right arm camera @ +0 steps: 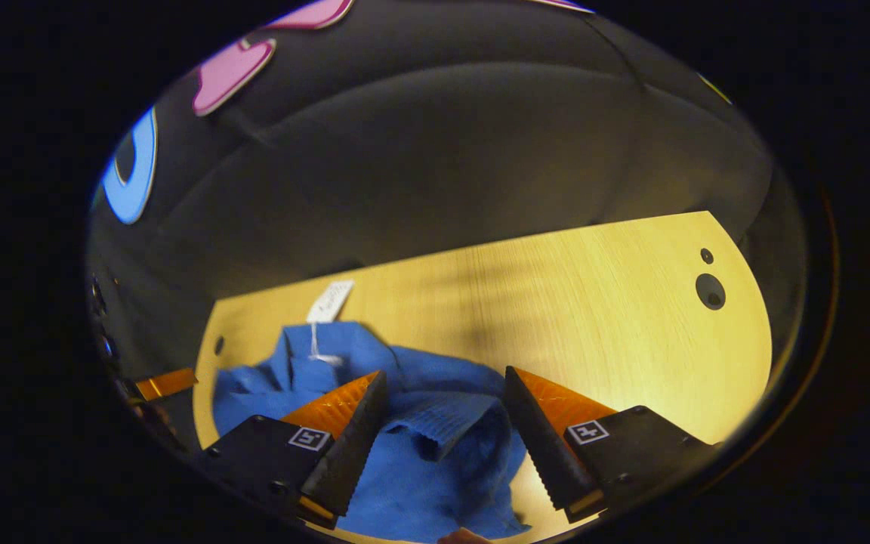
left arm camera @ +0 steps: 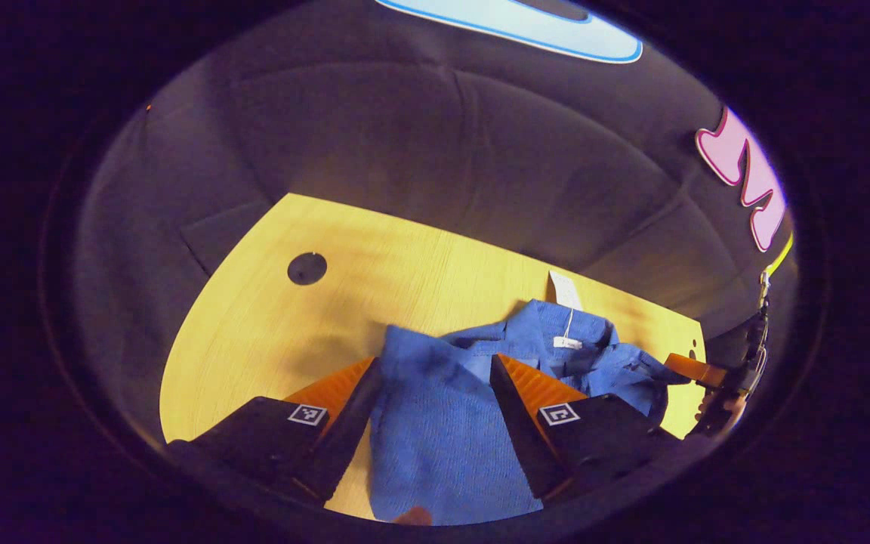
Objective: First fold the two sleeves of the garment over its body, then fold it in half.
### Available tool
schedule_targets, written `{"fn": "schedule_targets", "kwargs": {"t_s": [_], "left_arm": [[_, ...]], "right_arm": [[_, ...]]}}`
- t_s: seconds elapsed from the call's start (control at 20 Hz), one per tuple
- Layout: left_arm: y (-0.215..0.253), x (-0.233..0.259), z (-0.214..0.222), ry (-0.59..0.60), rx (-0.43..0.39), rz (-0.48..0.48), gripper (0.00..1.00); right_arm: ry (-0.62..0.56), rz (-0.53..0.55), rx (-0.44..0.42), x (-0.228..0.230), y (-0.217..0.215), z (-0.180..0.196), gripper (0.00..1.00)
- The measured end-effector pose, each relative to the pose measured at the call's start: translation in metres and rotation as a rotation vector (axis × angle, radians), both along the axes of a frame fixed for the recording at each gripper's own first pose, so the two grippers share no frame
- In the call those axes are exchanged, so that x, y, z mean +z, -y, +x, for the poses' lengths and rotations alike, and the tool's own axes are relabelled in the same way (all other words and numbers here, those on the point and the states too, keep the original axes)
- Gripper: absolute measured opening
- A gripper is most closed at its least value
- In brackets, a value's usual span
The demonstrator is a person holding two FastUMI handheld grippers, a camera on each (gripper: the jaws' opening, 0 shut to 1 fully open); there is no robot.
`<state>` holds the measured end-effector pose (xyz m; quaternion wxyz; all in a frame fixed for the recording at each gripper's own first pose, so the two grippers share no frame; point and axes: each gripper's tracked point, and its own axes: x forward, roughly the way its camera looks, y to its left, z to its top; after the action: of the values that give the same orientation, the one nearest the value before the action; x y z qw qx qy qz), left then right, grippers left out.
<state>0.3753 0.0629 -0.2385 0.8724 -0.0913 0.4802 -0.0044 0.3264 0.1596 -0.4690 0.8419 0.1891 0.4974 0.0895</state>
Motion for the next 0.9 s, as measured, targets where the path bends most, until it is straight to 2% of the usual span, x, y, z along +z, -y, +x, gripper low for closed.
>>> {"fn": "schedule_targets", "kwargs": {"t_s": [0.1, 0.2, 0.4, 0.5, 0.55, 0.6, 0.8, 0.9], "left_arm": [[0.002, 0.013, -0.005, 0.031, -0.014, 0.025, 0.84], [0.01, 0.038, -0.005, 0.1, -0.024, 0.021, 0.85], [0.022, 0.088, -0.019, 0.232, -0.016, 0.008, 0.84], [0.019, 0.111, -0.034, 0.287, -0.015, 0.067, 0.85], [0.016, 0.122, -0.044, 0.319, -0.02, 0.108, 0.82], [0.017, 0.134, -0.055, 0.346, -0.02, 0.139, 0.85], [0.04, 0.177, -0.108, 0.446, -0.031, 0.117, 0.84], [0.046, 0.196, -0.135, 0.494, -0.042, 0.143, 0.85]], "right_arm": [[0.051, 0.016, -0.065, 0.02, 0.012, 0.015, 0.98], [0.104, -0.01, -0.091, 0.039, 0.025, 0.022, 0.97], [0.267, -0.092, -0.05, 0.095, 0.033, 0.017, 0.98], [0.373, -0.136, -0.031, 0.136, 0.031, 0.009, 0.98], [0.426, -0.145, -0.028, 0.16, 0.029, 0.003, 0.98], [0.465, -0.155, -0.029, 0.181, 0.028, -0.009, 0.98], [0.578, -0.171, 0.003, 0.245, 0.012, -0.076, 0.98], [0.625, -0.175, 0.008, 0.276, 0.009, -0.114, 0.98]]}}
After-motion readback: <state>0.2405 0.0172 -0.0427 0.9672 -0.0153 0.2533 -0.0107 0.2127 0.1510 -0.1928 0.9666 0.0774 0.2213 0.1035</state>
